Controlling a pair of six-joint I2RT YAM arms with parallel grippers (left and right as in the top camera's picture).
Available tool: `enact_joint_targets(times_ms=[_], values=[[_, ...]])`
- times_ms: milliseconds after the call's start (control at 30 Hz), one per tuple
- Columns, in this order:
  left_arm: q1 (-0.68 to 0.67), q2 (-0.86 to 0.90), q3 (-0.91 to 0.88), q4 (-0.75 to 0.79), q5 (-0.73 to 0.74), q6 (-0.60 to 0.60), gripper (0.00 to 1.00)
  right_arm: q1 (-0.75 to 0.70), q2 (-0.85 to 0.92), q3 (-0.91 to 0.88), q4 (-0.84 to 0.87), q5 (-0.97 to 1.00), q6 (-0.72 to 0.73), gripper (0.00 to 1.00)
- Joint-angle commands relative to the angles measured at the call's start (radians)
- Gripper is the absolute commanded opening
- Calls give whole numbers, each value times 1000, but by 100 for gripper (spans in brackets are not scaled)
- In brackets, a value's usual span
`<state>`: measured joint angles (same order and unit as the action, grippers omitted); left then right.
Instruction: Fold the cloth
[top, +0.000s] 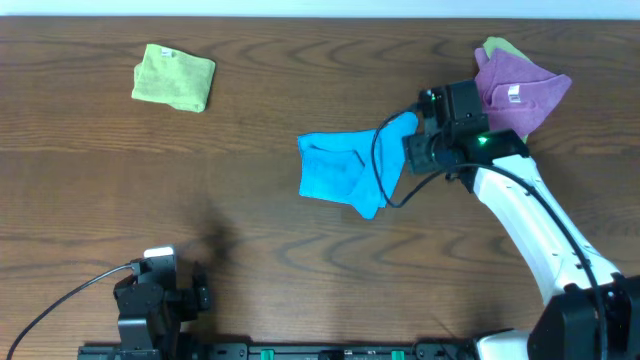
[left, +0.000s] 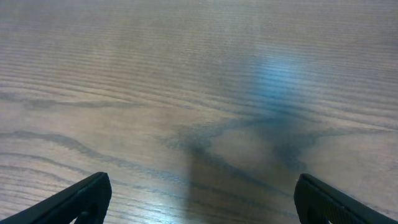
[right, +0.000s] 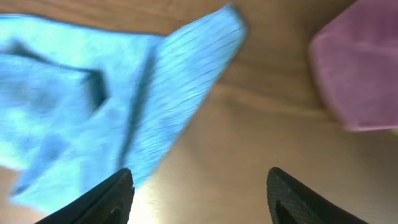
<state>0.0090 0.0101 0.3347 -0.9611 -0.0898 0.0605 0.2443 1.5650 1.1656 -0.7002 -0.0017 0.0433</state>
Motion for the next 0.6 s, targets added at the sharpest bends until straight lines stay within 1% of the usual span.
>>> enact_joint_targets(times_ms=[0, 100, 233, 333, 467, 567], values=[[-6, -6, -14, -47, -26, 53, 95, 8, 40, -15, 1, -207, 69, 69], [-6, -6, -14, -45, -26, 53, 95, 8, 105, -29, 18, -291, 83, 70], [-6, -6, -14, -45, -25, 52, 95, 8, 201, -29, 94, -421, 90, 71], [-6, -6, -14, -44, -25, 52, 95, 8, 266, -29, 129, -449, 121, 70], [-6, -6, -14, -14, -17, 51, 95, 8, 320, -29, 164, -486, 130, 64], [-6, -6, -14, 2, -16, 51, 96, 8, 335, -29, 180, -489, 143, 54]])
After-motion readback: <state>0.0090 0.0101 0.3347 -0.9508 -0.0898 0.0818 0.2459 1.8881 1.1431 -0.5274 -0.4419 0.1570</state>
